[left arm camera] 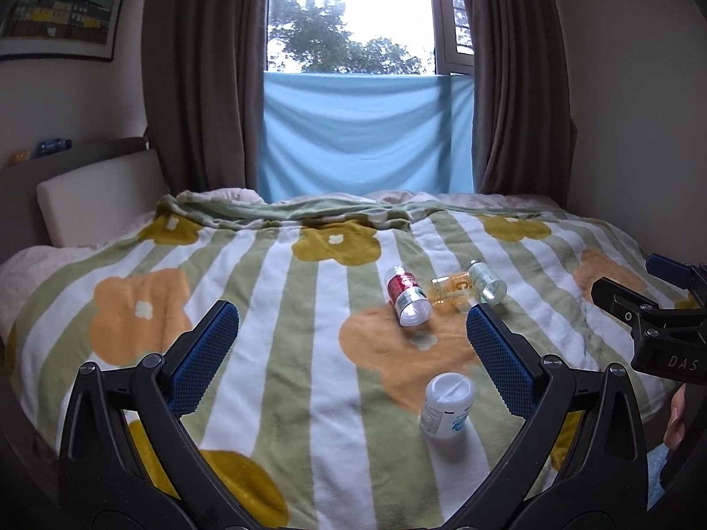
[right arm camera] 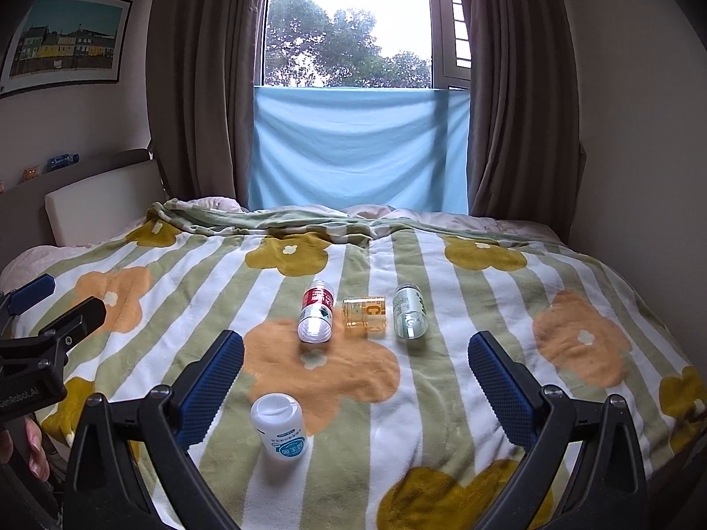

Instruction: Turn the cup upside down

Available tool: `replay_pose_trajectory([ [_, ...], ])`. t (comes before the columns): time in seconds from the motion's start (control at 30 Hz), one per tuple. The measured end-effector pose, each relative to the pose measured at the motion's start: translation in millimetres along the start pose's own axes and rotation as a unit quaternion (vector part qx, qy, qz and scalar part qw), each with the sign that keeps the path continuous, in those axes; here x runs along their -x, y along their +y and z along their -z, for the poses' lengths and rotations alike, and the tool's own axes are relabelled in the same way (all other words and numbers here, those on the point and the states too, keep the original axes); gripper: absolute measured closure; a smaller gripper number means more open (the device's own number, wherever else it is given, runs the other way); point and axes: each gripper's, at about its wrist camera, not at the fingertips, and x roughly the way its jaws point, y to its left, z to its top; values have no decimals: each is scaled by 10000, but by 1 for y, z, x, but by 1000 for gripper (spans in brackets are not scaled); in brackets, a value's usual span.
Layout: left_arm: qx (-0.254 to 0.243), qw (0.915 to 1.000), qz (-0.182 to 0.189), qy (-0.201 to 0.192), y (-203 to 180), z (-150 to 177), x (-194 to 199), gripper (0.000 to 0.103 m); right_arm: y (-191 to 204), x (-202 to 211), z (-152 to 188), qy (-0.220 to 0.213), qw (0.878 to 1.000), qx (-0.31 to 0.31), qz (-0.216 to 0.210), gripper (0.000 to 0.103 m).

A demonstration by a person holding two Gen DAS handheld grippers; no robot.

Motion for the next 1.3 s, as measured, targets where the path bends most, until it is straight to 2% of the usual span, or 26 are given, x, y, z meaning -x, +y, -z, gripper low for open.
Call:
replay_pose_trajectory([
  [1.3,149,9998,110,-45,-11,1,-1,0,-7,-3,-1,-45,10000,-39,17,2],
])
